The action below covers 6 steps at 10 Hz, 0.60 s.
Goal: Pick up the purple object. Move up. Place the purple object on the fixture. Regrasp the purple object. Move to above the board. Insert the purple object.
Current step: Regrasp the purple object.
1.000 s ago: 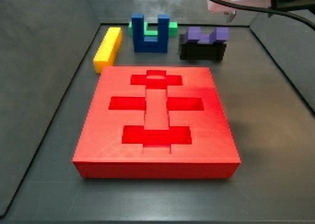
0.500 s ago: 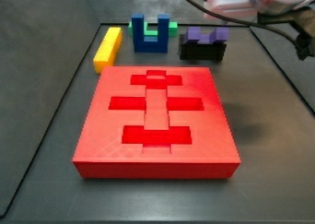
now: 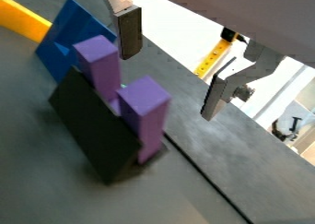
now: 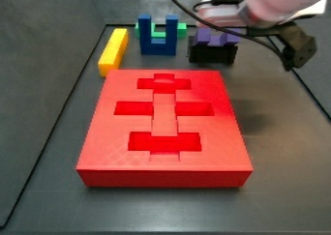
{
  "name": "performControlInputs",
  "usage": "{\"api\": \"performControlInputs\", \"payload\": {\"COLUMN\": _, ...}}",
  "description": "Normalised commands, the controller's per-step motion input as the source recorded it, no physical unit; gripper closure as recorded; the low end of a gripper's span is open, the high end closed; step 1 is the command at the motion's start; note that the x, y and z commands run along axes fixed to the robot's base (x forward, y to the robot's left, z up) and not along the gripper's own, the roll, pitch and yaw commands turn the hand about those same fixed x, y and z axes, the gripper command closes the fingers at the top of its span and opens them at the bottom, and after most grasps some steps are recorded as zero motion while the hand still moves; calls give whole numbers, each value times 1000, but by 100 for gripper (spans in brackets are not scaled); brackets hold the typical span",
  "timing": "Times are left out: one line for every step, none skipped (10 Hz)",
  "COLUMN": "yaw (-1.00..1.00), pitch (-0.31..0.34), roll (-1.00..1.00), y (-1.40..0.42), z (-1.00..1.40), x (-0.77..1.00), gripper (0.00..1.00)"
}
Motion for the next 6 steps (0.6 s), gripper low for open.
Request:
{"api": "performControlInputs", "payload": {"yaw": 66, "pitch": 0, "roll": 49, "y": 0, "z": -140, "x": 49, "gripper": 0}}
{"api": "performControlInputs", "payload": {"yaw": 37, "pitch": 0, "roll": 0, "y": 0, "z": -106, "x": 289, "gripper": 0}}
{"api": "performControlInputs", "payload": {"yaw": 9, "pitch": 0, "roll": 3, "y": 0, "z": -103, "x": 291, "gripper": 0}}
{"api": "performControlInputs", "payload": {"yaw": 0, "pitch": 0, "roll": 157, "y": 0, "z": -180, "x": 314, "gripper": 0}}
{"api": "performControlInputs", "payload": {"yaw": 9, "pitch": 3, "roll": 246, "y": 0, "z": -234, "x": 286, "gripper": 0}}
{"api": "performControlInputs", "payload": {"yaw": 37, "pitch": 0, "roll": 254, "y": 0, "z": -226, "x": 209, "gripper": 0}}
